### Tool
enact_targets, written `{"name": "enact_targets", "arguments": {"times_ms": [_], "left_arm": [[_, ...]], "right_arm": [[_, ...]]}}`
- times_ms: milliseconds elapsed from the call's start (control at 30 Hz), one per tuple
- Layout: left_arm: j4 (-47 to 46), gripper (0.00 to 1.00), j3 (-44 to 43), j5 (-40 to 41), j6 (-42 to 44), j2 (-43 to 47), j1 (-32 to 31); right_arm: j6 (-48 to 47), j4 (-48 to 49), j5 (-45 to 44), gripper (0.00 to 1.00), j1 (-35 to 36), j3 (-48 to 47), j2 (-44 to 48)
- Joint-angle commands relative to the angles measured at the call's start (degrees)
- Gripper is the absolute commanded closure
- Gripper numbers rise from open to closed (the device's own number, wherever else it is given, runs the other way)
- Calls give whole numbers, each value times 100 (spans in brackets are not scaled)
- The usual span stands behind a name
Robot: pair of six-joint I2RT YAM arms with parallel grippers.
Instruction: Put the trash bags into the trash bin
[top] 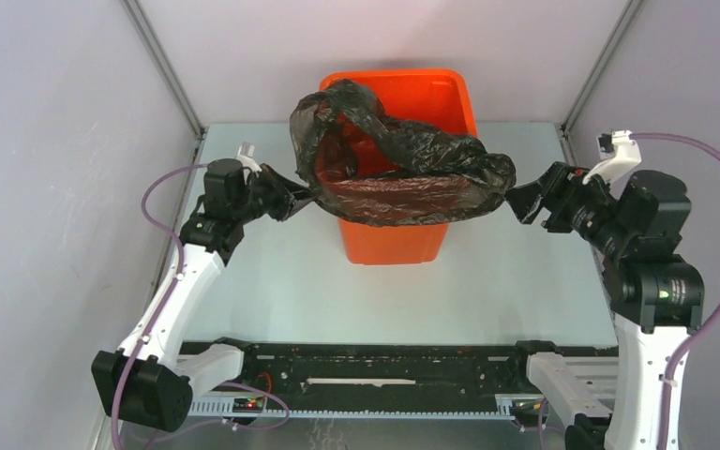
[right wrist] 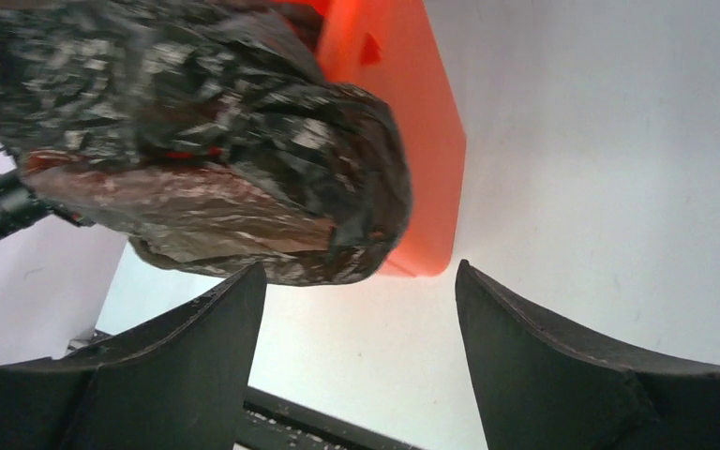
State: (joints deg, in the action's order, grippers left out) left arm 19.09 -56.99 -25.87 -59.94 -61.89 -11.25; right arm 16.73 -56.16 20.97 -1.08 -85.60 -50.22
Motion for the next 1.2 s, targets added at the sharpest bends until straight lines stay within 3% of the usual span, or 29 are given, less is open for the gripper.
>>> {"name": "enact_targets", "arguments": {"times_ms": [0,200,300,533,733,967,1100,1167], "left_arm": [[-42,94,-322,-108,55,-7,-69],[-35,94,-239,-39,36,54,-115],[-38,94,-205,-14,40,103,-115],[-43,94,-117,50,-20,265,-121],[-64,94,-44,136,-43,369,-124],[39,94,-94,251,5,362,-133],[510,93,-397,469,374,305,-133],[848,93,-604,695,626,272,-132]], "right_arm": [[-759,29,274,17,90,-559,-124],[-1291,638,835,16,744,-1204,-634],[-1324,881,528,18,1483,-1696,-1069],[-1418,1103,-1770,12,3977,-2485,-2110],[-2277,1180,-4301,6,5346,-2453,-2589],[-3089,2486,-6212,2,5512,-2297,-2980],[-3569,2833,-5741,18,5355,-2247,-3062],[-3844,3226,-5640,32,5227,-2012,-2974]]}}
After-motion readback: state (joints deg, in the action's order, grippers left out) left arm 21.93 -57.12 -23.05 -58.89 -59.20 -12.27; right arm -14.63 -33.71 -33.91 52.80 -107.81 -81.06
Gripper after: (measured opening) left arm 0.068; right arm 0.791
